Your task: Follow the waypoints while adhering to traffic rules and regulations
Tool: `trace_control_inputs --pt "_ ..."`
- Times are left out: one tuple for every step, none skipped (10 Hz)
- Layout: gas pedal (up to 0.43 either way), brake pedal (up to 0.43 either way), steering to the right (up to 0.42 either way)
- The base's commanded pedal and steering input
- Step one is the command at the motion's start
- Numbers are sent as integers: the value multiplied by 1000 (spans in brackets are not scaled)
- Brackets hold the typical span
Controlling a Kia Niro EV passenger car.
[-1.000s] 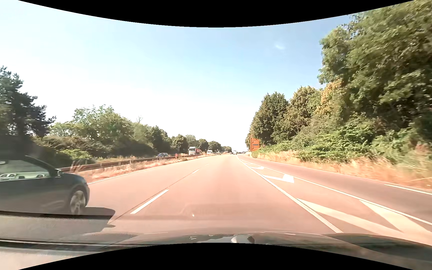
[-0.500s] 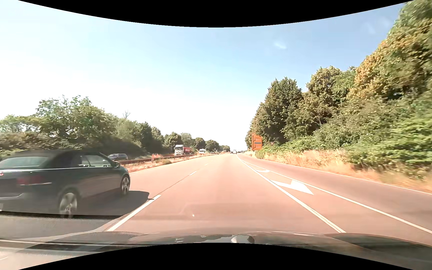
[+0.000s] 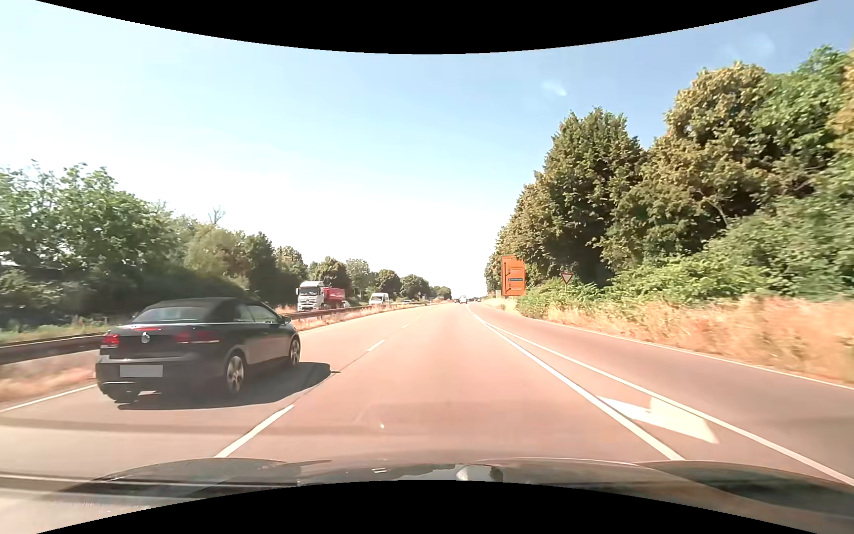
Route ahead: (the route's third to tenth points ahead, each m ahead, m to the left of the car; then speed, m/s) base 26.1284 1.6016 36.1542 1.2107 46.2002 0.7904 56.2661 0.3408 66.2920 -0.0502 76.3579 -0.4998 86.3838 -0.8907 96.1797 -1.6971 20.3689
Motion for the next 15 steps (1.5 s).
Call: trace_control_inputs --pt "240 0 4" --pt "240 0 4" --pt "240 0 4" --pt "240 0 3" --pt "240 0 3" --pt "240 0 3" --pt "240 0 3" --pt "240 0 3" --pt "240 0 3" --pt "240 0 3" --pt "240 0 3" --pt "240 0 3" --pt "240 0 3" --pt "240 0 3" --pt "240 0 3"
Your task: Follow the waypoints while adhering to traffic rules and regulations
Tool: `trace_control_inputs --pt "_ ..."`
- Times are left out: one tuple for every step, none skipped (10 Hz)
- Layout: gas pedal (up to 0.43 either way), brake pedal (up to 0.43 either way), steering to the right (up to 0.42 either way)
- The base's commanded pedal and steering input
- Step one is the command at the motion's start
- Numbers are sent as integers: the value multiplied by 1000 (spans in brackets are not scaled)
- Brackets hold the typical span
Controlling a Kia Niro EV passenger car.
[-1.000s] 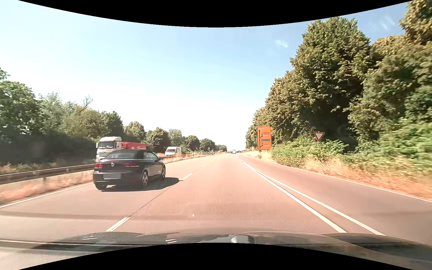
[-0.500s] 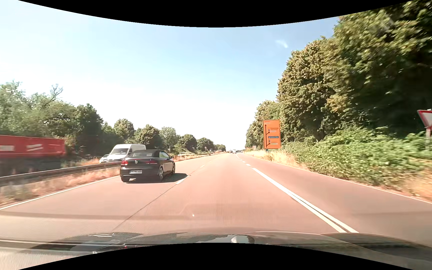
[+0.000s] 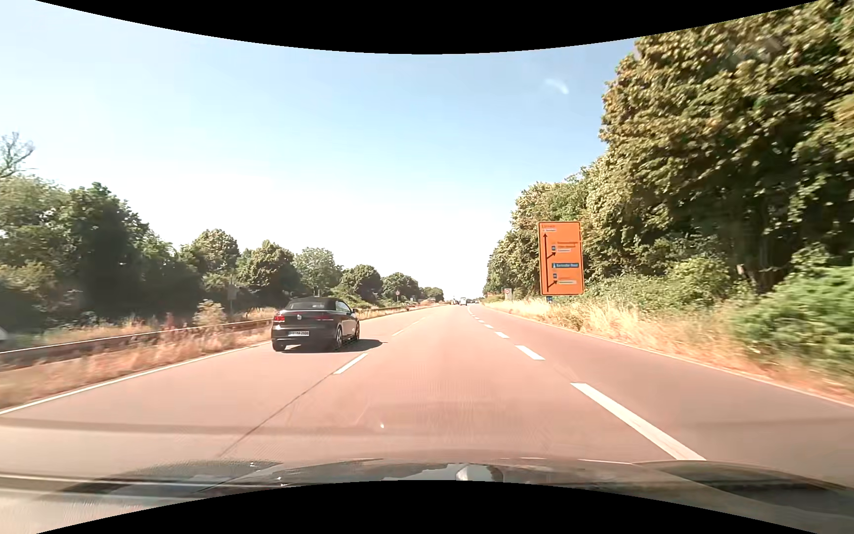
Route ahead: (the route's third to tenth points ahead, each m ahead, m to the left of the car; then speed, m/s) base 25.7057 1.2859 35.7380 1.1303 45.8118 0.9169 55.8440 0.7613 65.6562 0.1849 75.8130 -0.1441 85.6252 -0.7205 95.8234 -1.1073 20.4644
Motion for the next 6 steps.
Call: trace_control_inputs --pt "240 0 3" --pt "240 0 3" --pt "240 0 3" --pt "240 0 3" --pt "240 0 3" --pt "240 0 3"
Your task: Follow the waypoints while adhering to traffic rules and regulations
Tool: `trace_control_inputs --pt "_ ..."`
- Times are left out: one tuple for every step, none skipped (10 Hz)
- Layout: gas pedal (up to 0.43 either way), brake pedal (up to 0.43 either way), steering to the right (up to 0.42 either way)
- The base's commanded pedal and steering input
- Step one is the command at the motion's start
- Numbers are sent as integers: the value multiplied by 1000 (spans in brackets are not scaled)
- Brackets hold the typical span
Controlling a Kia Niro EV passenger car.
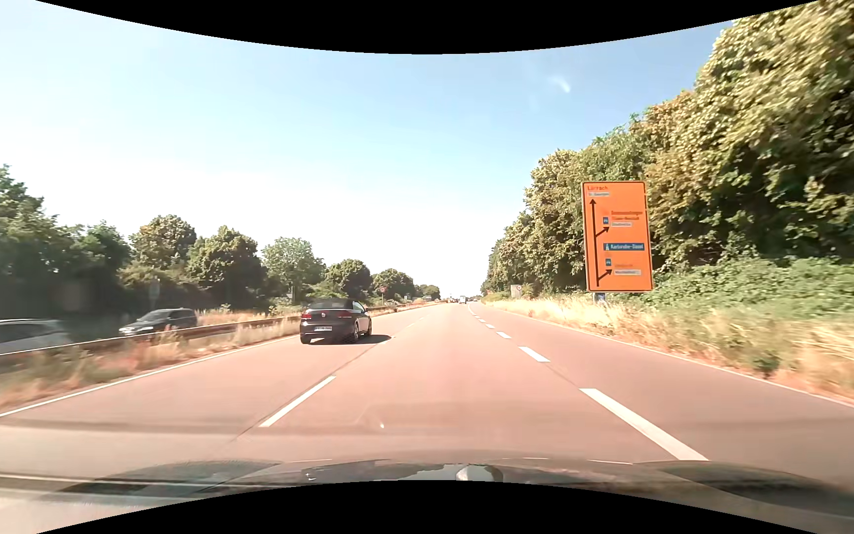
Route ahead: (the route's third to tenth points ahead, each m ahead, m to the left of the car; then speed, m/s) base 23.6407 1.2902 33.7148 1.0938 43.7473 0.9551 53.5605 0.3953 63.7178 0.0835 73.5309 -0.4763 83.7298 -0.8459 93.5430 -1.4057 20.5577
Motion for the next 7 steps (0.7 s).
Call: trace_control_inputs --pt "240 0 4" --pt "240 0 4" --pt "228 0 4" --pt "209 0 4" --pt "197 0 4" --pt "197 0 4" --pt "197 0 4"
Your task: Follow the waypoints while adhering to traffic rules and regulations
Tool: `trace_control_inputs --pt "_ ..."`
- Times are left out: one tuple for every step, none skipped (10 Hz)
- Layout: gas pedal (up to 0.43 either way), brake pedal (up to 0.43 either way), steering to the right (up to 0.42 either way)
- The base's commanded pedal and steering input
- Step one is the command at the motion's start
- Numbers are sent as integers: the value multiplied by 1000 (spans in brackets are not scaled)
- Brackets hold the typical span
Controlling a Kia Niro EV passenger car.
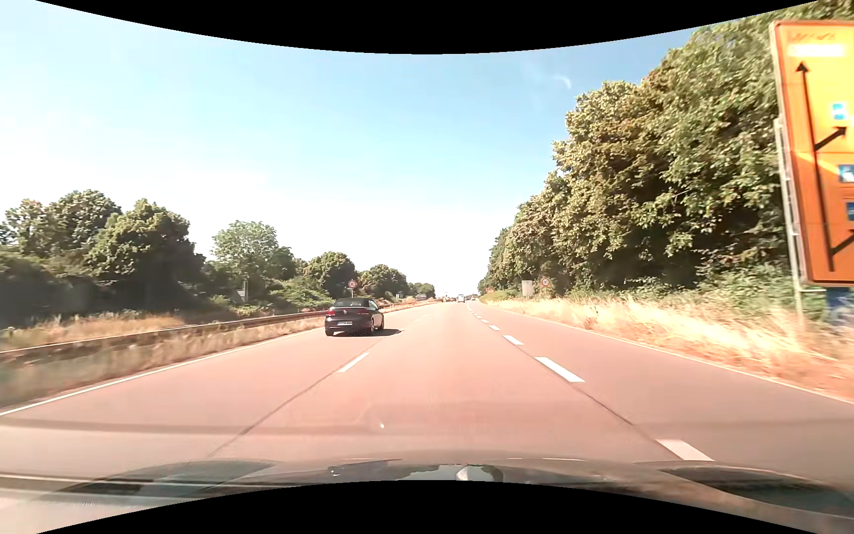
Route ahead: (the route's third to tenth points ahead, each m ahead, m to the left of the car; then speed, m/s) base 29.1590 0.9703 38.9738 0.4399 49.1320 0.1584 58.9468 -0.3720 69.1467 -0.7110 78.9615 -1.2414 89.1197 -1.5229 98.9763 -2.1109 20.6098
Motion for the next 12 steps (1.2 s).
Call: trace_control_inputs --pt "197 0 4" --pt "197 0 4" --pt "197 0 4" --pt "197 0 4" --pt "197 0 4" --pt "197 0 4" --pt "197 0 4" --pt "197 0 4" --pt "197 0 4" --pt "189 0 4" --pt "189 0 4" --pt "189 0 4"
